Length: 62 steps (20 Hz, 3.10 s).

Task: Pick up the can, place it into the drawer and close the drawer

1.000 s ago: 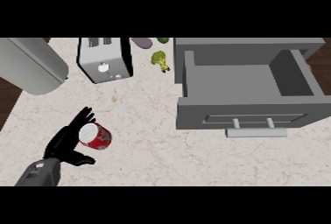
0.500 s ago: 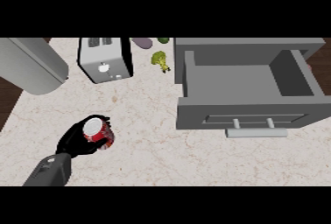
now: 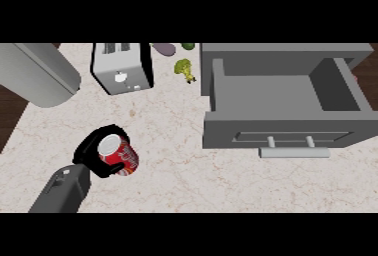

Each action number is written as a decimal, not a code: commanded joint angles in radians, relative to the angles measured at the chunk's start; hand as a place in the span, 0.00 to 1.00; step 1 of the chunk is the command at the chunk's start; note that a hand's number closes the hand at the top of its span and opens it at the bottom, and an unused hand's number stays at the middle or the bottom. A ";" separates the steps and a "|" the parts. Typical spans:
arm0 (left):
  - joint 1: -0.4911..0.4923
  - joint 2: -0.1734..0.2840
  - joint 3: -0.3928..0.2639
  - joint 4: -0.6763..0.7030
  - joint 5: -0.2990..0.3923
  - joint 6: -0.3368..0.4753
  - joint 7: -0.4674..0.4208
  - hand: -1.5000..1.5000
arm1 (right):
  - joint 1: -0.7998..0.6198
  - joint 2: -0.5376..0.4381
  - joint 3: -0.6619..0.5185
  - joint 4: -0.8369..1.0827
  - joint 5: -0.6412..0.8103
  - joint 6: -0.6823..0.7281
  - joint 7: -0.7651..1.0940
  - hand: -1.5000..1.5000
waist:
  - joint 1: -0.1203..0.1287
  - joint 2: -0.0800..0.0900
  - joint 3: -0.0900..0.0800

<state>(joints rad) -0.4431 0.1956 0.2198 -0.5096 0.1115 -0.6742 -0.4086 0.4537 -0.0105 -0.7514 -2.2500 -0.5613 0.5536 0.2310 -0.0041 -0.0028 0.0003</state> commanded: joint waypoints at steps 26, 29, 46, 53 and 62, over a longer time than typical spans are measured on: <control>-0.043 -0.183 -0.181 -0.871 0.136 0.852 0.474 1.00 | -0.046 0.005 0.043 -0.026 0.043 -0.099 0.039 0.00 | 0.001 0.002 0.000; -0.108 -0.195 -0.264 -0.898 0.120 0.972 0.513 1.00 | 0.012 0.010 0.047 -0.076 0.009 -0.070 0.037 0.00 | -0.005 0.002 0.000; -0.464 -0.196 -0.347 -0.733 0.139 1.180 0.636 1.00 | -0.024 0.009 0.096 -0.085 0.037 -0.140 0.055 0.00 | -0.008 0.003 0.000; -0.663 -0.196 -0.342 -0.462 0.215 1.195 0.522 1.00 | -0.027 -0.025 0.017 0.001 -0.042 -0.066 0.018 0.00 | -0.027 0.007 0.000; -0.785 -0.196 -0.493 -0.349 0.380 1.325 0.502 1.00 | -0.043 -0.003 0.064 0.008 0.041 -0.058 0.002 0.00 | -0.032 0.007 0.001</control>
<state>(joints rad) -1.1928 0.0000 -0.1997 -0.8910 0.4171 0.5995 0.1051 0.4342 -0.0201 -0.6875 -2.2906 -0.5615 0.4719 0.2622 -0.0372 0.0041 0.0004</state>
